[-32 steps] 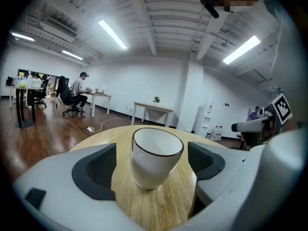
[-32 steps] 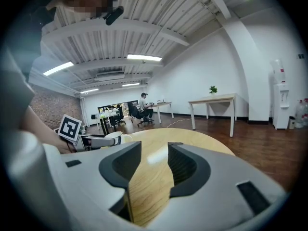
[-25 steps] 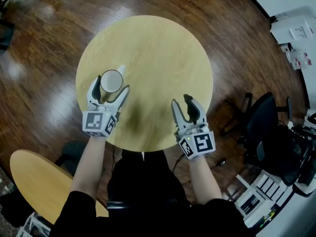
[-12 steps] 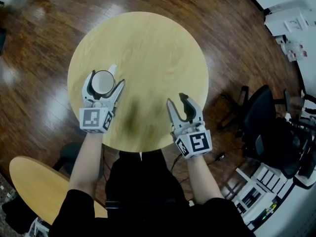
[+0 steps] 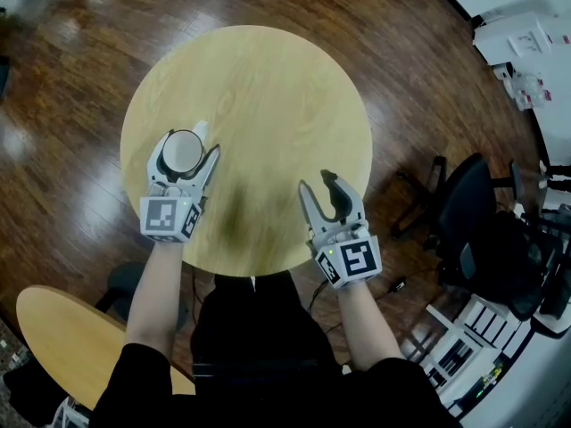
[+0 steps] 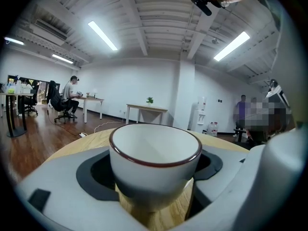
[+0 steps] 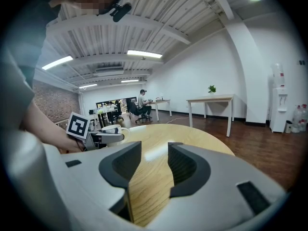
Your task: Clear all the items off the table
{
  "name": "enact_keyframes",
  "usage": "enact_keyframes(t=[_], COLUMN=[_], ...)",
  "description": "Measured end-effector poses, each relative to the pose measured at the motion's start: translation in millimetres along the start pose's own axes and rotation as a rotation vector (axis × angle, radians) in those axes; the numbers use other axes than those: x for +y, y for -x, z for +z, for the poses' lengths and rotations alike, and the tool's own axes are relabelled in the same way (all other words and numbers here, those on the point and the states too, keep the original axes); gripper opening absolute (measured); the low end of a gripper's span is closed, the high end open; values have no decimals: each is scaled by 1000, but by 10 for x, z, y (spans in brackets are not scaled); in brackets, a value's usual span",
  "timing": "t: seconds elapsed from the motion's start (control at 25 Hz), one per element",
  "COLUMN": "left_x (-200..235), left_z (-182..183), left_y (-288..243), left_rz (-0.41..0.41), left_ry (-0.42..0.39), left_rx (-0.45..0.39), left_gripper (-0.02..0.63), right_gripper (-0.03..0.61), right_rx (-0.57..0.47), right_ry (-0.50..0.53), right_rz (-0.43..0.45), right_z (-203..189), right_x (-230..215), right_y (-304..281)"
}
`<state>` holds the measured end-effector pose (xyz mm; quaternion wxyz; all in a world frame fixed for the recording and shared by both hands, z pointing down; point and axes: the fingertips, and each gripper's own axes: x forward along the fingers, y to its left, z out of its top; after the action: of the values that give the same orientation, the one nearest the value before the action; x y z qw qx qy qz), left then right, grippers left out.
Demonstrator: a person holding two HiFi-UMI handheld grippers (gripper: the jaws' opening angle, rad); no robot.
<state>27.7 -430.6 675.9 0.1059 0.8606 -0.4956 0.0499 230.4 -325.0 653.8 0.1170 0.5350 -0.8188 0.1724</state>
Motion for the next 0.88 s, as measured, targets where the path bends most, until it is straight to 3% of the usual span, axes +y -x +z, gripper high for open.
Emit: enact_keyframes(t=[0.32, 0.64, 0.88], left_x=[-184, -375, -491], left_z=[383, 1041, 1462], left_y=[131, 361, 626], left_rz=[-46, -73, -62], left_ry=[-14, 11, 18], left_rx=[-49, -115, -160], left_gripper=[410, 410, 408], right_gripper=[178, 178, 178], right_rx=[-52, -146, -221], right_ry=[29, 63, 88], right_rz=[-1, 11, 69], right_z=[272, 864, 1333], right_x=[-43, -47, -18], right_y=[38, 206, 290])
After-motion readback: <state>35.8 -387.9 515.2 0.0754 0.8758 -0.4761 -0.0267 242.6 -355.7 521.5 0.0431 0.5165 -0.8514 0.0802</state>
